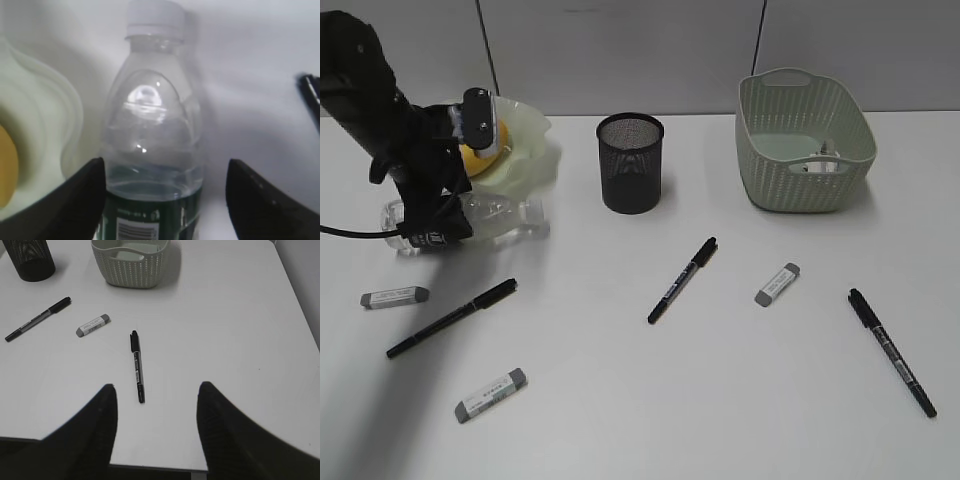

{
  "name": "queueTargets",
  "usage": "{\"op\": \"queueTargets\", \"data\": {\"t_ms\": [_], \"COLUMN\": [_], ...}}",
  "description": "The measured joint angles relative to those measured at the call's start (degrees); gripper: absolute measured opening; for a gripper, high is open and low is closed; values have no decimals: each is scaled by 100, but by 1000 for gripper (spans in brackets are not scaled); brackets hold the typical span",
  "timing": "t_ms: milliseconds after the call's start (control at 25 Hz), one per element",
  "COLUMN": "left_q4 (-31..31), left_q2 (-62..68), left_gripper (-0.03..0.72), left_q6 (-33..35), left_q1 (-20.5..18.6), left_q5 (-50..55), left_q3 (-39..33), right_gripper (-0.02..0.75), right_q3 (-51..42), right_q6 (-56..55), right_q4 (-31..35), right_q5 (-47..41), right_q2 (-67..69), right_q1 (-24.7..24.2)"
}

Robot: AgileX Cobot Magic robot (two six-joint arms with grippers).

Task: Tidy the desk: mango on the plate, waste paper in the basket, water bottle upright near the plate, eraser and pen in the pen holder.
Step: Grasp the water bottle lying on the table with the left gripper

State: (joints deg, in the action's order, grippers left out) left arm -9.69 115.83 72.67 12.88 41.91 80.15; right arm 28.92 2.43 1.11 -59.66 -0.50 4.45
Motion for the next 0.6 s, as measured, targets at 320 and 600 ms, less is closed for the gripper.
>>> {"op": "queueTargets", "data": {"t_ms": [320, 600], "left_q4": [29, 59], "left_q2": [112, 112], "left_gripper": [561, 561], "left_q6": [2, 18], "left_q1": [0, 0], "left_q5": [-339, -1], "left_q3": [0, 0], "right_gripper": [414, 413], "right_q3": [0, 0], "right_q6": [-6, -6], "right_q4": [0, 0], "right_q5": [6, 6], "right_q2": [0, 0], "right_q1": [0, 0]}}
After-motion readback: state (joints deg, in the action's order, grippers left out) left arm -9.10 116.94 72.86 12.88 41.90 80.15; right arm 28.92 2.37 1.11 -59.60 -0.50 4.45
